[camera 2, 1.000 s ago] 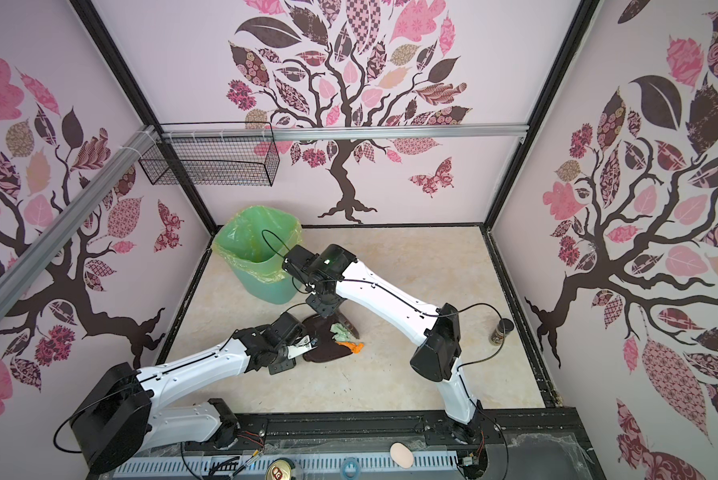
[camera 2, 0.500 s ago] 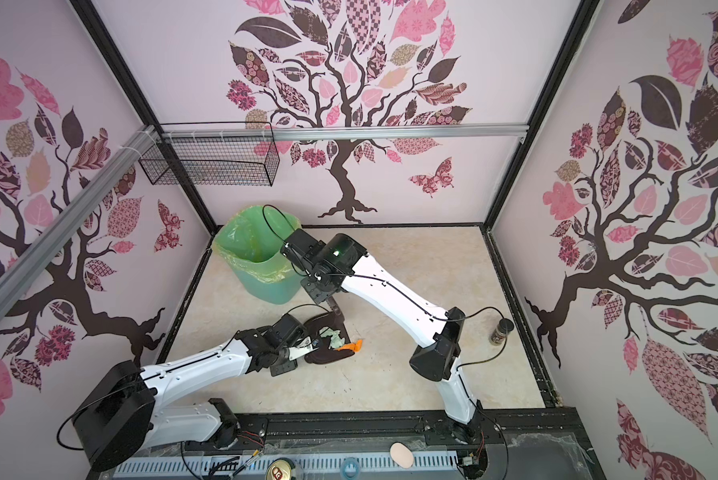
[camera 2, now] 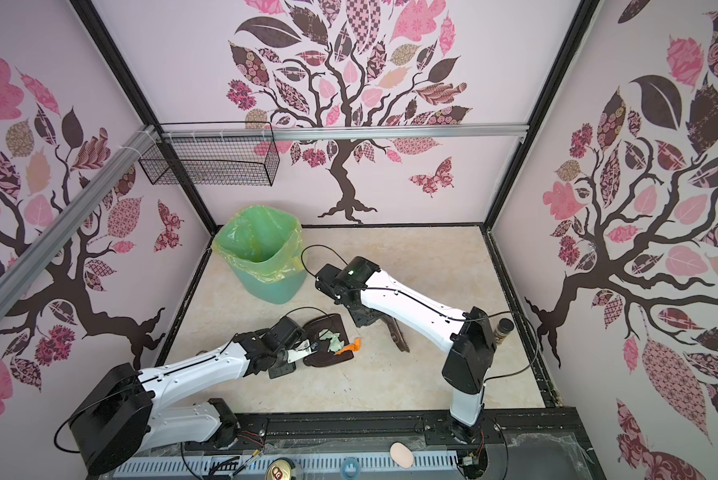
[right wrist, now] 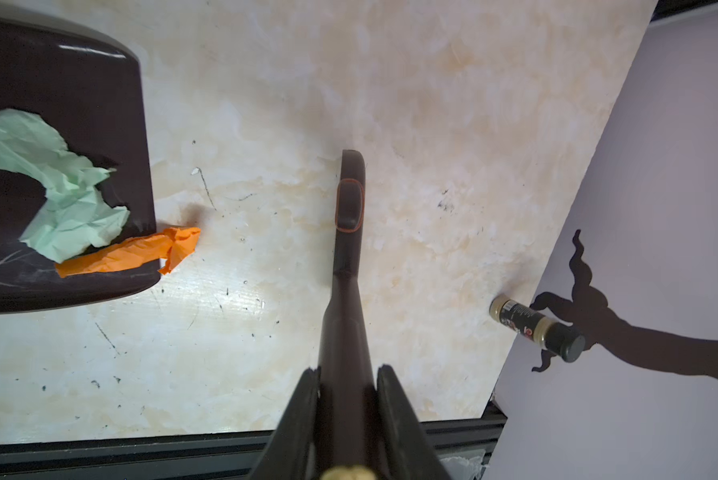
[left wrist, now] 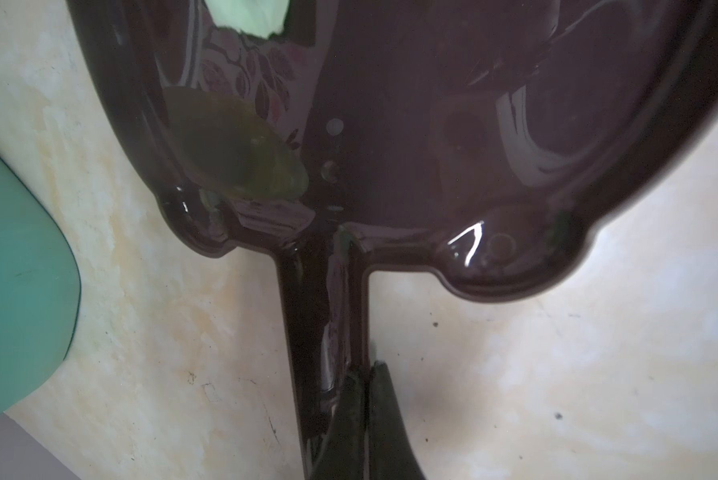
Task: Sweep away the paper scraps from the table
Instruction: 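Sweep the last green and orange scraps onto the dustpan with the right brush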
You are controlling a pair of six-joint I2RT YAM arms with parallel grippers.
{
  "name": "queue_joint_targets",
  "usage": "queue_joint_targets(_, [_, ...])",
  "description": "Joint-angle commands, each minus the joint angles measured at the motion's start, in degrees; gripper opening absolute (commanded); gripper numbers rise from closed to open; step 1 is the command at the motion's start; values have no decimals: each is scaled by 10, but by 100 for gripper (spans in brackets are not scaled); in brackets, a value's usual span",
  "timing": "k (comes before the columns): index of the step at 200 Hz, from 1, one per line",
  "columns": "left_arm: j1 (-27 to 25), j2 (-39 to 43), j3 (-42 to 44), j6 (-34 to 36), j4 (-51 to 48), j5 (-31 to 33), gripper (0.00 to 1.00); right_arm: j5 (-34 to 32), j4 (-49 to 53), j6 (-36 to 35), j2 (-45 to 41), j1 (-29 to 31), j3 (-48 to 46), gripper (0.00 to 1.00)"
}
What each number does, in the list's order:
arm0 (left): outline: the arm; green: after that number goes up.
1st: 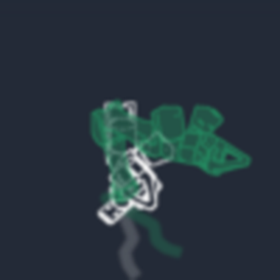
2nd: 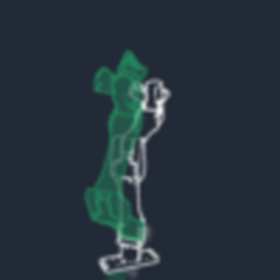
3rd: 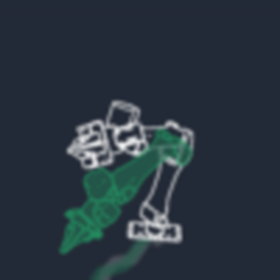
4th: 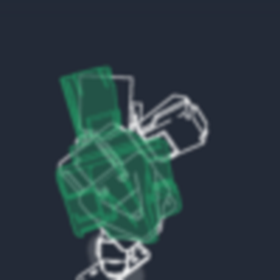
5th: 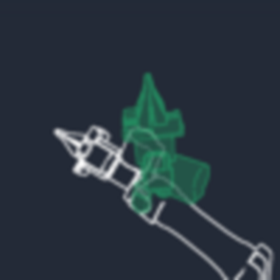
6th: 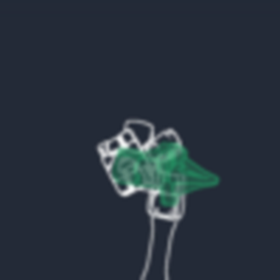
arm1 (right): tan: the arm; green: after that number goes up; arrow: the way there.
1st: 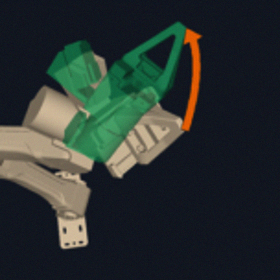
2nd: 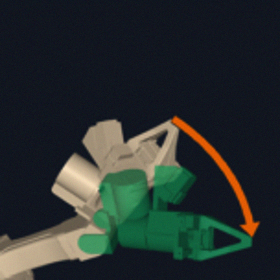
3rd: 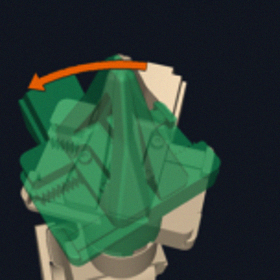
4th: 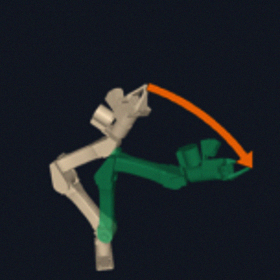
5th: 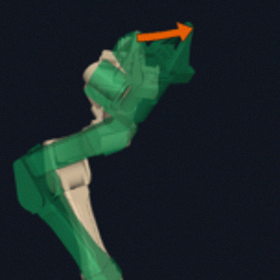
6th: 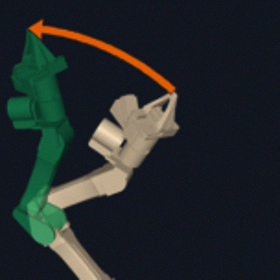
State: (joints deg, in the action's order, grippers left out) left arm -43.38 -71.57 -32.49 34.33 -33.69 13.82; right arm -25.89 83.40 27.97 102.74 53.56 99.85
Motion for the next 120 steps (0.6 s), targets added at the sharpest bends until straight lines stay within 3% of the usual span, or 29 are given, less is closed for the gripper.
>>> queue_joint_targets(1, [-2, 3, 14, 8, 10, -12, 0, 35, -15, 46, -20, 3, 11, 0])
queue_joint_targets(47, [-3, 10, 14, 7, 12, -15, 0, 117, -68, 37, 18, 21, 58, 0])
queue_joint_targets(120, [-2, 5, 16, 4, 18, -20, 0, 175, -116, 25, 37, 35, 100, 0])
